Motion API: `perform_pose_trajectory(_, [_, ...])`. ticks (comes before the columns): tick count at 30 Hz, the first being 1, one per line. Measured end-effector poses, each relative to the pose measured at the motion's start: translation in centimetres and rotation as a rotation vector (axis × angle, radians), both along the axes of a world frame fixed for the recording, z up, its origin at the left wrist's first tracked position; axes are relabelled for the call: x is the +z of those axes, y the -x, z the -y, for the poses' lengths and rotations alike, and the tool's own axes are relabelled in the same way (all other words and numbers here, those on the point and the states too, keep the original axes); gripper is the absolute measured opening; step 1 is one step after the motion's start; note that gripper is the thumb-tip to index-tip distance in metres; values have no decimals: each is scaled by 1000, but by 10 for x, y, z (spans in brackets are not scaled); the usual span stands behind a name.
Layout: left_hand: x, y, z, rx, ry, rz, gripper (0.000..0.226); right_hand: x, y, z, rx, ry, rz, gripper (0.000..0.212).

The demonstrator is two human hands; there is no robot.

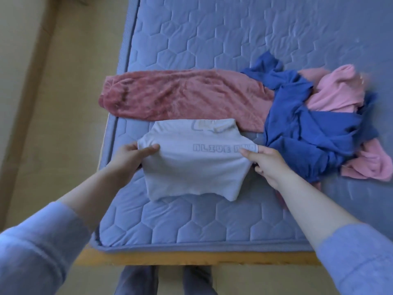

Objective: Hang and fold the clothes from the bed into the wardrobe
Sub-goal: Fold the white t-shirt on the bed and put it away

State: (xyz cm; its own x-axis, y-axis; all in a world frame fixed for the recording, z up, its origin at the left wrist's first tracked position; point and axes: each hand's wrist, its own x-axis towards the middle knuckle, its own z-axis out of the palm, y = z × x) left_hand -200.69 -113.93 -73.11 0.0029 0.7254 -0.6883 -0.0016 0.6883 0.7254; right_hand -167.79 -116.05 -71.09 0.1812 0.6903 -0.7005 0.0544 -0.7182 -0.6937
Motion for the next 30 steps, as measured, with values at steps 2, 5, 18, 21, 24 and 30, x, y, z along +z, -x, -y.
perform_pose_trajectory(2, [30,-3,-29,-5,-101,-28,9,26,2,-25,-32,-74,35,15])
perform_pose_trajectory(5, [68,-8,-66,29,-238,-67,20,61,8,-57,-124,-216,-10,5])
perform_pose_trajectory(18, [-4,24,70,-383,26,-433,22,-34,25,99,-221,7,66,17])
perform_pose_trajectory(21, [-37,30,125,-500,251,-436,18,-75,32,168,19,207,209,27])
perform_pose_trajectory(24, [-54,33,136,-491,308,-364,20,-93,37,191,48,254,285,35])
perform_pose_trajectory(30, [-62,17,90,-186,185,-247,28,-95,31,139,75,137,372,39])
